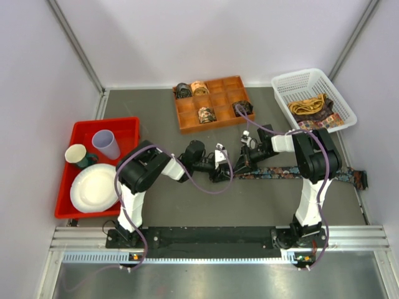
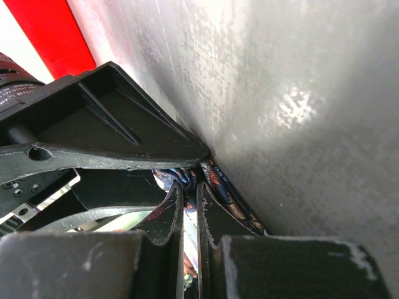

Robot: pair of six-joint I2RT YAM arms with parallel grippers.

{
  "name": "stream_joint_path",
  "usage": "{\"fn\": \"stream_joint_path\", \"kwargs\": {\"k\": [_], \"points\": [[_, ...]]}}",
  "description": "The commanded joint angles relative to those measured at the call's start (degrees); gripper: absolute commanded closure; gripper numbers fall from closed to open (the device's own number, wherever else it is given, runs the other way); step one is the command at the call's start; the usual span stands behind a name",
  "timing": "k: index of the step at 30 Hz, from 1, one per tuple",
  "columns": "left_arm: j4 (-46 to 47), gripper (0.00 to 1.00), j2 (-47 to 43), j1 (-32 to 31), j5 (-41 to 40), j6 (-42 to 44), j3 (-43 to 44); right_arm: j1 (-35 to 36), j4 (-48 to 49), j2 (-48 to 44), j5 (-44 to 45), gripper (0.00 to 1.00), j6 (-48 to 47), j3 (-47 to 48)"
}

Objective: Roll the ties
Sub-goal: Roll the tie at the center of the board.

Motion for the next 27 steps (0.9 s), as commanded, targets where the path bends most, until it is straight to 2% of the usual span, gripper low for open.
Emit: {"fn": "stream_joint_path", "kwargs": {"k": [1, 3, 7, 10, 14, 17, 18, 19, 23, 25, 26, 27], "points": [[-1.2, 0.49, 2.6, -0.1, -0.5, -1.3, -2.6, -1.3, 0.0, 2.9, 16.5, 1.0, -4.1, -0.6], [-2.3, 0.5, 2.4, -0.1, -0.9, -1.3, -2.5, -1.6, 0.3, 2.8, 16.0, 1.0, -4.3, -0.7], [-10.2, 0.43, 0.2, 0.0, -1.8, 1.5, -1.3, -2.2, 0.5, 2.6, 16.0, 1.0, -4.5, -1.0], [-12.7, 0.44, -0.1, 0.3, -2.4, 3.0, -1.3, -2.2, 0.1, 3.1, 15.3, 1.0, -4.7, -0.9], [-14.8, 0.54, 0.5, 0.2, -3.3, 3.3, 0.1, -2.2, 0.5, 2.8, 15.9, 1.0, -4.9, -1.0], [-18.5, 0.66, 0.6, 0.2, -4.1, 4.5, 1.6, -2.2, 0.4, 2.9, 15.5, 1.0, -4.9, -0.9], [-20.3, 0.74, 0.6, 0.2, -4.5, 5.3, 2.3, -2.2, 0.2, 3.2, 14.4, 1.0, -5.0, -0.6], [-22.6, 0.76, 0.6, 0.0, -5.7, 7.4, 3.2, -2.2, -0.3, 3.5, 13.9, 1.0, -5.3, -0.3], [-36.0, 0.85, 0.5, -0.7, -10.5, 11.6, 9.5, -2.2, -2.8, 2.0, 10.4, 0.81, -7.4, 1.2], [-42.4, 0.86, -0.2, -1.6, -13.3, 14.8, 10.9, -2.5, -4.2, 0.4, 9.0, 0.71, -8.4, 1.2], [-44.0, 0.86, -0.3, -1.9, -15.5, 15.7, 11.7, -2.6, -4.6, -1.0, 8.5, 0.62, -9.0, 1.2], [-48.3, 0.86, -0.6, -2.4, -16.6, 16.3, 12.4, -2.9, -5.0, -1.5, 7.1, 0.6, -9.2, 1.2]]}}
